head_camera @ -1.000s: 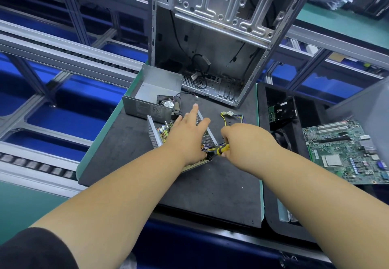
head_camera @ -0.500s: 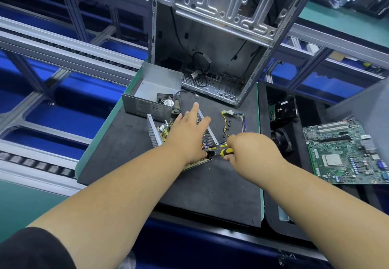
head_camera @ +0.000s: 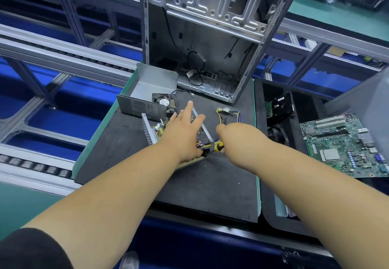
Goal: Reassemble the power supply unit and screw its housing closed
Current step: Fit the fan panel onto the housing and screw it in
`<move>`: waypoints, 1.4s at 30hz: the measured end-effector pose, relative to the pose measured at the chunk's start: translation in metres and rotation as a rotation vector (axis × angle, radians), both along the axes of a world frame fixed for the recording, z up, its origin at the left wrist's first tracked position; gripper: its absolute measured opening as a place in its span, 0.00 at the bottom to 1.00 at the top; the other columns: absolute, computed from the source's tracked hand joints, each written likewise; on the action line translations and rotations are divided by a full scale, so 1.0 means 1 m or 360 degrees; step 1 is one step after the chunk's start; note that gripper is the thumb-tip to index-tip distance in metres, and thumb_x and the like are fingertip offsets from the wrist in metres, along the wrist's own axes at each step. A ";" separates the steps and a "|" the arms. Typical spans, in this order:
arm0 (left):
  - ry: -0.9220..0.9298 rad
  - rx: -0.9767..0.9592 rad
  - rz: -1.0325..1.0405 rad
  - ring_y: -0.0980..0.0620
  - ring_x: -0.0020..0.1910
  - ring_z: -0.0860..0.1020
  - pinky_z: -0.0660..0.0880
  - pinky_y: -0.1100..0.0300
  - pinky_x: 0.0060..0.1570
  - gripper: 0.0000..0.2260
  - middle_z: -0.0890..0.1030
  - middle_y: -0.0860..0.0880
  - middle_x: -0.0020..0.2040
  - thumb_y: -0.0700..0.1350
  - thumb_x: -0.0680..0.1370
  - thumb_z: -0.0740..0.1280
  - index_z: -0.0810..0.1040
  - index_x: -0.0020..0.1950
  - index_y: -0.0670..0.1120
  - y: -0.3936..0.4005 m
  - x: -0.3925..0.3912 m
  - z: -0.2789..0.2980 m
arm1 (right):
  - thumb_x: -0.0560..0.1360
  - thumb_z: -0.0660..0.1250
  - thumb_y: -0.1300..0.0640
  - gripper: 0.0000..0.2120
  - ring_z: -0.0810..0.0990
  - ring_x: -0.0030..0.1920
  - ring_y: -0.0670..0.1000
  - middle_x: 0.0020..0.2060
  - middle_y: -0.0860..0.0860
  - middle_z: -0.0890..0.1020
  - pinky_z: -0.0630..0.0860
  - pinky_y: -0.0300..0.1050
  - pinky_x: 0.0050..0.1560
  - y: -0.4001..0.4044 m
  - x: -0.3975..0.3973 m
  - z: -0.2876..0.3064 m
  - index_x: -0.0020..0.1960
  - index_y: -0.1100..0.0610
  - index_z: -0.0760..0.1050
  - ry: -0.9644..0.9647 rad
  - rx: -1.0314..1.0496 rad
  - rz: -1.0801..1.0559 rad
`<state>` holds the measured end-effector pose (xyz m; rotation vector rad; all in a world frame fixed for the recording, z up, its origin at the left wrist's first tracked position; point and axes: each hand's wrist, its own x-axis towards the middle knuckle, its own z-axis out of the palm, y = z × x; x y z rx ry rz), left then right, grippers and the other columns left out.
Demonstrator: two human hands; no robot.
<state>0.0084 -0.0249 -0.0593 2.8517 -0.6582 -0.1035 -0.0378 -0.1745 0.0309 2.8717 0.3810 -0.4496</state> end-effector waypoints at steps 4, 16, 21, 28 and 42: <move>0.0015 0.0052 -0.0014 0.40 0.75 0.59 0.51 0.45 0.77 0.47 0.39 0.39 0.79 0.61 0.65 0.76 0.53 0.77 0.53 0.000 0.002 0.000 | 0.78 0.67 0.56 0.11 0.71 0.39 0.56 0.35 0.49 0.67 0.67 0.45 0.37 -0.002 -0.004 -0.006 0.47 0.53 0.63 -0.0118 0.0155 -0.0061; -0.0082 0.0251 0.0331 0.36 0.78 0.40 0.41 0.45 0.77 0.58 0.32 0.39 0.78 0.70 0.68 0.70 0.35 0.79 0.44 -0.030 -0.021 -0.013 | 0.77 0.67 0.51 0.12 0.72 0.42 0.55 0.39 0.49 0.70 0.62 0.43 0.30 0.011 0.000 0.000 0.45 0.55 0.65 0.0011 0.0068 -0.0205; -0.0131 0.0229 0.0310 0.38 0.79 0.41 0.42 0.46 0.78 0.60 0.33 0.40 0.78 0.68 0.67 0.72 0.34 0.78 0.45 -0.028 -0.021 -0.019 | 0.76 0.68 0.55 0.14 0.68 0.39 0.54 0.38 0.50 0.67 0.65 0.45 0.35 0.000 -0.003 0.007 0.46 0.53 0.62 -0.0093 0.0186 0.0055; -0.0139 0.0199 0.0282 0.38 0.79 0.42 0.43 0.47 0.78 0.59 0.33 0.40 0.78 0.65 0.67 0.73 0.35 0.79 0.46 -0.026 -0.021 -0.022 | 0.81 0.58 0.44 0.14 0.71 0.35 0.55 0.31 0.48 0.66 0.58 0.41 0.27 -0.008 -0.012 -0.014 0.43 0.53 0.68 -0.0386 -0.0015 -0.0001; -0.0171 0.0165 0.0298 0.40 0.79 0.42 0.44 0.47 0.78 0.53 0.33 0.41 0.79 0.64 0.70 0.69 0.37 0.79 0.47 -0.027 -0.022 -0.022 | 0.79 0.60 0.41 0.16 0.69 0.35 0.53 0.36 0.48 0.69 0.58 0.44 0.28 -0.012 -0.021 -0.014 0.46 0.53 0.62 -0.0430 0.0258 -0.0083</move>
